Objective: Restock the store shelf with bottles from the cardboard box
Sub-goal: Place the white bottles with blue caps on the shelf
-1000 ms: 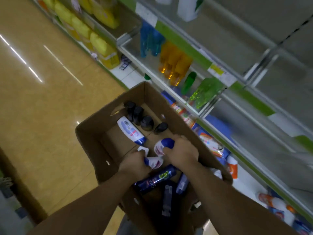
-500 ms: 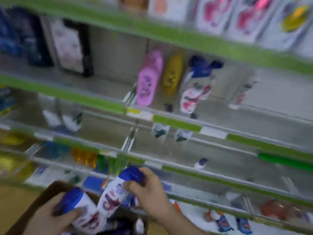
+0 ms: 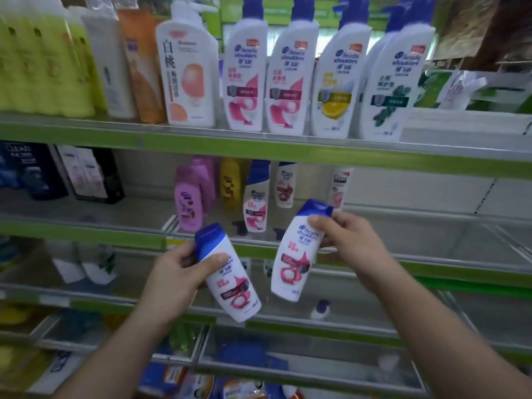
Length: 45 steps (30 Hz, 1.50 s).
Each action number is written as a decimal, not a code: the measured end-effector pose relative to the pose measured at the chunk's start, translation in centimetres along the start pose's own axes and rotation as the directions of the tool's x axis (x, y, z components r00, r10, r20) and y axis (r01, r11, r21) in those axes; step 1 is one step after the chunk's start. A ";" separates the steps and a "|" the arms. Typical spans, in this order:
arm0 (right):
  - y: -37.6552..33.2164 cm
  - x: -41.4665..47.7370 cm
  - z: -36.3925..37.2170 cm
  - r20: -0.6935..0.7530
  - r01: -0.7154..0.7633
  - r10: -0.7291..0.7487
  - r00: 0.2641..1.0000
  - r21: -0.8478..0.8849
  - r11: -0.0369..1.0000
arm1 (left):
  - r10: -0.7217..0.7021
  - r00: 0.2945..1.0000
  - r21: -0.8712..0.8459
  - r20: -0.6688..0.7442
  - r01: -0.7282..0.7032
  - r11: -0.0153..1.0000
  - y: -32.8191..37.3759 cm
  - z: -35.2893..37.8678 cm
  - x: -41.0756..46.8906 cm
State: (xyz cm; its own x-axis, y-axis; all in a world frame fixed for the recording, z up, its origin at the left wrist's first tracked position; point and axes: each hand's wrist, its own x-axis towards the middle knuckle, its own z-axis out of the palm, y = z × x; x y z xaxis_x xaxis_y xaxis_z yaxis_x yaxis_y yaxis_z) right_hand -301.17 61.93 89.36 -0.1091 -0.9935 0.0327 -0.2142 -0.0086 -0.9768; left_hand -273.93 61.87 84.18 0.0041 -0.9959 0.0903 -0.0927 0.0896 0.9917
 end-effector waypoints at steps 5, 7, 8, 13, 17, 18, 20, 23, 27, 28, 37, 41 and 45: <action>0.4 4.7 -6.9 0.015 0.017 -0.017 1.000 -0.034 0.999 | 0.024 0.999 -0.077 -0.044 -0.027 0.997 1.6 7.1 1.4; 1.1 6.5 -8.9 0.025 0.027 -0.026 0.999 -0.034 0.999 | 0.017 0.998 -0.100 -0.061 -0.023 0.995 1.6 9.6 1.9; 1.4 7.3 -9.7 0.030 0.027 -0.026 0.999 -0.034 0.999 | 0.010 0.997 -0.110 -0.072 -0.018 0.994 1.7 10.7 2.0; 2.9 9.8 -12.9 0.044 0.021 -0.020 0.999 -0.025 0.999 | 0.015 0.992 -0.103 -0.128 -0.029 0.994 2.2 15.0 1.9; 3.5 10.4 -14.7 0.029 0.012 -0.012 1.000 -0.017 1.000 | 0.020 0.989 -0.085 -0.143 -0.032 0.996 3.1 16.4 1.8; 3.6 10.6 -15.0 0.023 0.015 -0.014 1.000 -0.018 1.000 | 0.020 0.990 -0.088 -0.142 -0.032 0.996 3.3 16.6 1.8; 3.6 10.9 -15.3 0.018 0.021 -0.021 1.000 -0.025 0.999 | 0.015 0.989 -0.087 -0.147 -0.028 0.996 3.6 16.8 1.6; 3.3 11.2 -15.1 0.022 0.029 -0.028 0.999 -0.038 0.999 | 0.006 0.989 -0.086 -0.148 -0.019 0.996 3.9 16.9 1.5; 2.4 12.0 -12.9 0.053 0.041 -0.039 0.998 -0.052 0.998 | -0.024 0.988 -0.105 -0.151 0.008 0.994 3.6 16.6 1.2; 2.1 12.3 -12.0 0.065 0.048 -0.044 0.997 -0.061 0.997 | -0.033 0.987 -0.108 -0.155 0.016 0.994 3.5 16.4 1.2; -0.1 17.8 -2.6 0.105 0.069 -0.042 0.994 -0.265 0.962 | -0.063 0.979 -0.136 -0.192 0.037 0.990 1.6 13.5 2.9; -0.5 20.5 -0.7 0.105 0.038 0.006 0.995 -0.414 0.910 | -0.056 0.982 -0.135 -0.181 0.031 0.990 1.5 11.0 4.8; -1.2 21.3 0.1 0.180 -0.009 0.092 0.979 -0.418 0.908 | -0.032 0.987 -0.120 -0.161 0.013 0.993 1.7 8.9 6.7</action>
State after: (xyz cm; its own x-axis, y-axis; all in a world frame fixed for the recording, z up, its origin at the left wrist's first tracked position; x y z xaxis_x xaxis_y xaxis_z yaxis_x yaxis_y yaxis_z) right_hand -303.11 40.81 91.23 0.0478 -0.9942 -0.0960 -0.5994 0.0483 -0.7990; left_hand -282.96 55.21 85.61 0.1668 -0.9833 0.0722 0.0278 0.0779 0.9966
